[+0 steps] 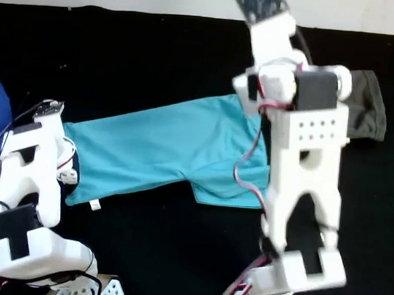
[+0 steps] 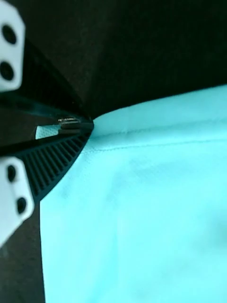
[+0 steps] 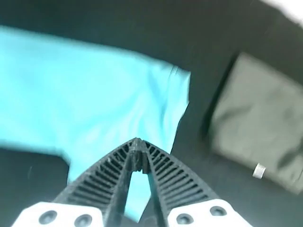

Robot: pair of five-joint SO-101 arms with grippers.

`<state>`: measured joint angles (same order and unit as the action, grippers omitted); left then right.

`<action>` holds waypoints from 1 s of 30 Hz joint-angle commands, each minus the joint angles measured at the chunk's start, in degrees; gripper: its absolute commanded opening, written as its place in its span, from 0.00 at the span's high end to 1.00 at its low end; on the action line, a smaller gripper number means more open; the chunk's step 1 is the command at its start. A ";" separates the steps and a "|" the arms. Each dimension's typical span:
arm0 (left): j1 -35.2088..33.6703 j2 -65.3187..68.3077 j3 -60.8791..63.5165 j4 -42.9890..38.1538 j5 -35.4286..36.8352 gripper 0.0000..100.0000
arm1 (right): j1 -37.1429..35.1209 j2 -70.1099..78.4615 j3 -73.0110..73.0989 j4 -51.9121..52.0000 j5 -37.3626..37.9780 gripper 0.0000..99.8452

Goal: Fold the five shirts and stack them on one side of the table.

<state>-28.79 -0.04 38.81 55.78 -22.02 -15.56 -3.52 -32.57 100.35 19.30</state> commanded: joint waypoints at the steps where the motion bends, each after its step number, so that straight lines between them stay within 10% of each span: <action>1: -0.84 -1.01 3.03 -5.01 0.00 0.99 | -1.63 -11.65 24.66 -5.23 -0.62 0.99; 12: -0.57 -0.92 4.09 -6.33 0.00 0.99 | -5.23 -24.31 72.92 -34.77 -0.35 0.99; 30: -0.57 -0.92 4.18 -6.33 0.00 0.99 | -10.07 -7.69 77.32 -46.02 -0.62 0.87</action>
<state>-28.70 -1.27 42.68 51.03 -22.02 -26.64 -14.42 45.14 57.71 19.21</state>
